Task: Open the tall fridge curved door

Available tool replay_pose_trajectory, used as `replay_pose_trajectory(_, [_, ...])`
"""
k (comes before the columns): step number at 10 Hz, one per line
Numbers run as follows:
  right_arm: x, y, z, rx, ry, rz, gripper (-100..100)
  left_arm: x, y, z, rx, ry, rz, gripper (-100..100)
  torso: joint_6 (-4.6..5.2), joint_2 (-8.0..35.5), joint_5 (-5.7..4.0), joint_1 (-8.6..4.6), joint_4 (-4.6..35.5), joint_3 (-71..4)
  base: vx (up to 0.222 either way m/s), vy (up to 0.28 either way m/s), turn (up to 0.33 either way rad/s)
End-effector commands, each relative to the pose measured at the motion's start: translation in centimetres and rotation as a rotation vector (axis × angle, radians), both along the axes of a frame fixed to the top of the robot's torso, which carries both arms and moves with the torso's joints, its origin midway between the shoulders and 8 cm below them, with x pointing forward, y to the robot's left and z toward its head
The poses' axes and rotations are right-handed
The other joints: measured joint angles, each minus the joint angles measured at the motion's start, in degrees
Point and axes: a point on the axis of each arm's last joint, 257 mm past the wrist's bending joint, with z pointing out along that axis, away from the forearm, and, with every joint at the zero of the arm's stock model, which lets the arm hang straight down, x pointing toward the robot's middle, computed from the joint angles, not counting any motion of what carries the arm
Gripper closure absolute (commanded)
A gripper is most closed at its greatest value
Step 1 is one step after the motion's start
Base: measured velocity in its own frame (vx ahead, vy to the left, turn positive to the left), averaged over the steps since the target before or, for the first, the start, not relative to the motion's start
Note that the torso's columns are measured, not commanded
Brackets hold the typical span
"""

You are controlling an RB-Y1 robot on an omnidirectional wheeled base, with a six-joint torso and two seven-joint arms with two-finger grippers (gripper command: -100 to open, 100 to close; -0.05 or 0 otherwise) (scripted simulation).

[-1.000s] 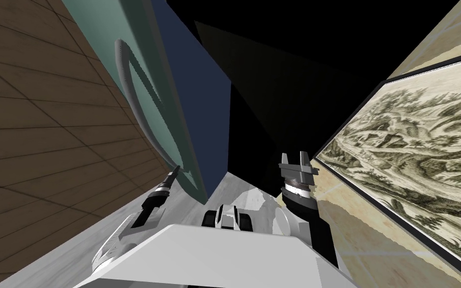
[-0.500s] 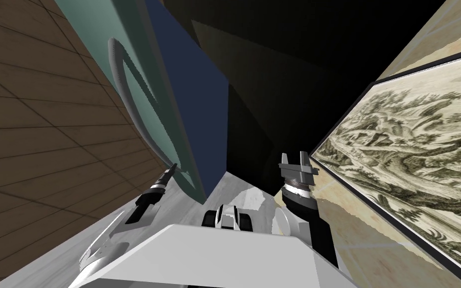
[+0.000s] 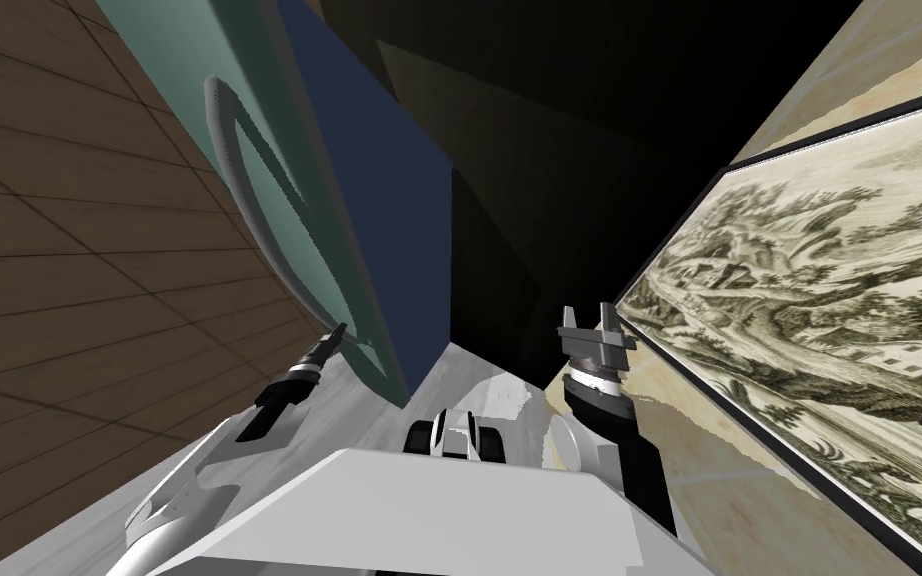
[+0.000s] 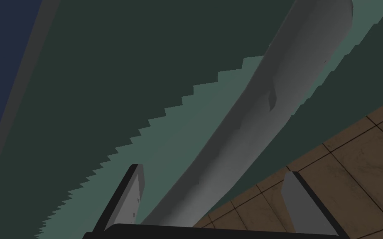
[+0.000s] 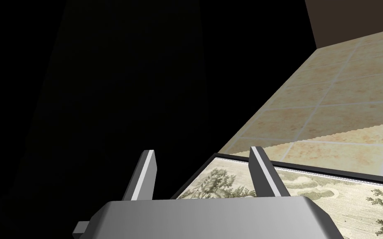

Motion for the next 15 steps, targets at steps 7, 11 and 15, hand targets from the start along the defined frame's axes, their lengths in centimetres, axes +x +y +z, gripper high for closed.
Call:
replay_pose_trajectory(7, [0.0, 0.0, 0.0, 0.0, 0.0, 0.0, 0, 1.8, -0.9, 1.3, 0.009, 0.026, -0.007, 100, 0.12, 0.08, -0.02, -0.1, 0.05, 0.04, -0.003, 0.02, 0.007])
replay_pose_trajectory(11, [0.0, 0.0, 0.0, -0.001, 0.0, 0.0, 0, 5.8, -8.0, 0.5, -0.014, 0.037, -0.124, 100, -0.02, -0.27, 0.19, 0.97, 0.1, -0.17, -0.161, 0.268, 0.099])
replay_pose_trajectory(15, [0.0, 0.0, 0.0, 0.0, 0.0, 0.0, 0, 7.7, -13.3, -0.4, 0.003, 0.06, -0.212, 100, 0.0, -0.93, 0.16, 0.76, -0.13, -0.59, -0.145, 0.241, 0.066])
